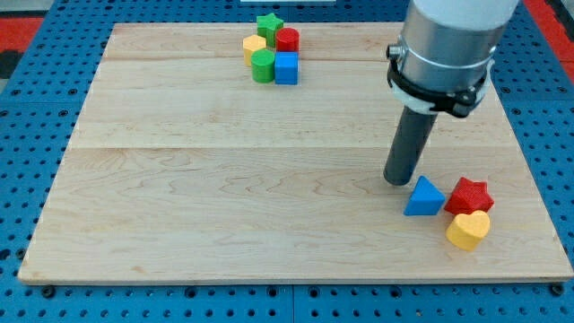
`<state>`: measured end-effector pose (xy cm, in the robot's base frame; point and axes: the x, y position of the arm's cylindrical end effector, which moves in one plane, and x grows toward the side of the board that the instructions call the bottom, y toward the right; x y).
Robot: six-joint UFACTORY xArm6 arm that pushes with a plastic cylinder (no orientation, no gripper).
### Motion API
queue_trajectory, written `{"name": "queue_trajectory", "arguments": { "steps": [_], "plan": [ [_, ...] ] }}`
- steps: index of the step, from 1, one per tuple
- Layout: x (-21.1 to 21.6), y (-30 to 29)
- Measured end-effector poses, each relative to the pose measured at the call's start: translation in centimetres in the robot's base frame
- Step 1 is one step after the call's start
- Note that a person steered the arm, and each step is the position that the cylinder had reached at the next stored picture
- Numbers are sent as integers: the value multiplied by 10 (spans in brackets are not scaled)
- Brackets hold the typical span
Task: Slightly move the green star to the left side
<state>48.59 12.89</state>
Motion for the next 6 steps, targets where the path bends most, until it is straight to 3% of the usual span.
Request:
{"name": "queue_trajectory", "arguments": {
  "steps": [1, 3, 4, 6],
  "plan": [
    [-66, 2],
    [-237, 30],
    [-293, -2],
    [-294, -89]
  ]
}}
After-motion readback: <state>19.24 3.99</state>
